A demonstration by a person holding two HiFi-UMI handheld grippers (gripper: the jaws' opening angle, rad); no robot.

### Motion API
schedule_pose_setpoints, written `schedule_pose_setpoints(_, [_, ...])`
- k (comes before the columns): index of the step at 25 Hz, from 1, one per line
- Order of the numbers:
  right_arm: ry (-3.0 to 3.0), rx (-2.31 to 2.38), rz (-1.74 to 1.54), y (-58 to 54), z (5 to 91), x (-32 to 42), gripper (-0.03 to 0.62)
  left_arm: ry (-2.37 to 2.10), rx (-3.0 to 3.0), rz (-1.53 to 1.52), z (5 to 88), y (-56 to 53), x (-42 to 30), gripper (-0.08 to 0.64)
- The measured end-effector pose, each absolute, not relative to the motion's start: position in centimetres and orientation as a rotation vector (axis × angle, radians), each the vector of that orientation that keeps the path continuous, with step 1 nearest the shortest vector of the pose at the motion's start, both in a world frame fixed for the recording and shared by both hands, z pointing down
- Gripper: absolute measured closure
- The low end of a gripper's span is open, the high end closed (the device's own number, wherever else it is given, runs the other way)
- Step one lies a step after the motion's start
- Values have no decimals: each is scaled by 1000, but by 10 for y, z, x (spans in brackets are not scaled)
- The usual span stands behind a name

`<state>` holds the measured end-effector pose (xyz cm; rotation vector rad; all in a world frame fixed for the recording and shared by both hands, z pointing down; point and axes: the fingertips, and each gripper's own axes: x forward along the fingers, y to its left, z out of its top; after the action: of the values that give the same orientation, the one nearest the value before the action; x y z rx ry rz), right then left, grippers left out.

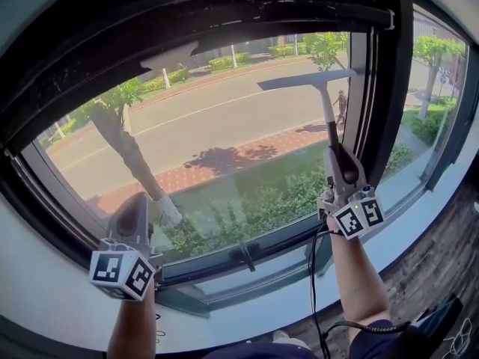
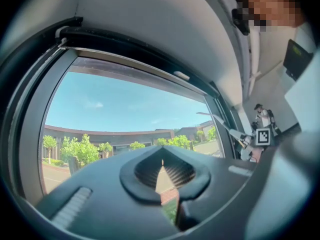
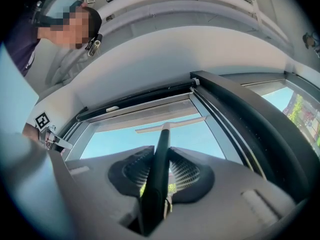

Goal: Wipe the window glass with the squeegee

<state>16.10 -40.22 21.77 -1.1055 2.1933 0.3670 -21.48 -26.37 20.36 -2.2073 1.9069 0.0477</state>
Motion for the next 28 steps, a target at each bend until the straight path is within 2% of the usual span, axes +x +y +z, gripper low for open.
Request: schedule_pose_setpoints(28, [2262,-1170,290,-388,285,165,489,1876,-2316,-9,247,-274,-194,555])
